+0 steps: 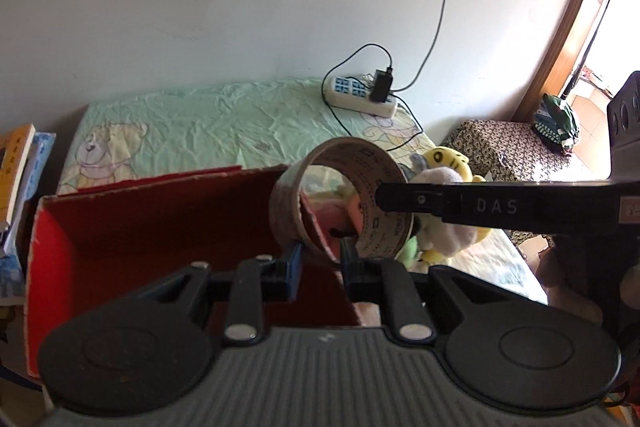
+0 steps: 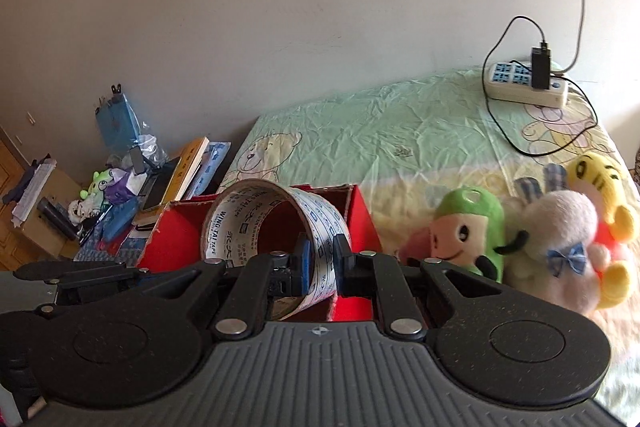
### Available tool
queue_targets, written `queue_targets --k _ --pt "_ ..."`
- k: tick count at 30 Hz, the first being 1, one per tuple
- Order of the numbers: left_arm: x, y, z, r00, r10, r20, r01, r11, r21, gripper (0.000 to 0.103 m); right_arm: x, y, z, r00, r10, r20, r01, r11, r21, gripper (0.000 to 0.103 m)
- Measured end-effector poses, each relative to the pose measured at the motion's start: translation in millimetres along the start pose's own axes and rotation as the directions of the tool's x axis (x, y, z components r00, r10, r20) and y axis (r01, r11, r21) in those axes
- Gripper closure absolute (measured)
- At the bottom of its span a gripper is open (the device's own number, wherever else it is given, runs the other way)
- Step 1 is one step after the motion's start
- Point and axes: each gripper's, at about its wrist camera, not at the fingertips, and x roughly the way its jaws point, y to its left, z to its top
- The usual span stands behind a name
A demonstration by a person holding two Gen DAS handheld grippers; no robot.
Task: Organize objects
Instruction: 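Lift the tape roll and carry it over the red box, then lower the tape roll into the red box and open the right gripper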
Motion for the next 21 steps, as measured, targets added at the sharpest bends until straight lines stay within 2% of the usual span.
queue_targets --k 4,7,12,16,21 --pt "12 46 6 0.999 -0.001 -0.049 0.0 0.999 -0.032 0.088 43 23 9 0.996 -0.022 -0.086 0.017 0.998 -0.056 0.09" --pt "36 75 4 0.993 -0.017 -0.115 0.01 0.998 -0.061 0.088 79 32 9 0.983 -0.065 -0.174 0.05 0.995 -0.089 0.09" --pt "82 106 -4 0.972 -0.051 -0.23 0.024 0.993 -0.117 0.088 123 42 7 0.944 -0.165 -0.287 0.12 0.978 -0.168 0.091" --pt "111 119 -5 0.946 -0.086 -0.314 0.035 0.986 -0.164 0.089 147 47 5 0.903 -0.246 -0.352 0.162 0.954 -0.251 0.091" --pt "132 120 -5 0.923 -0.102 -0.37 0.038 0.983 -0.178 0.088 163 54 7 0.868 -0.321 -0.378 0.192 0.92 -0.341 0.091"
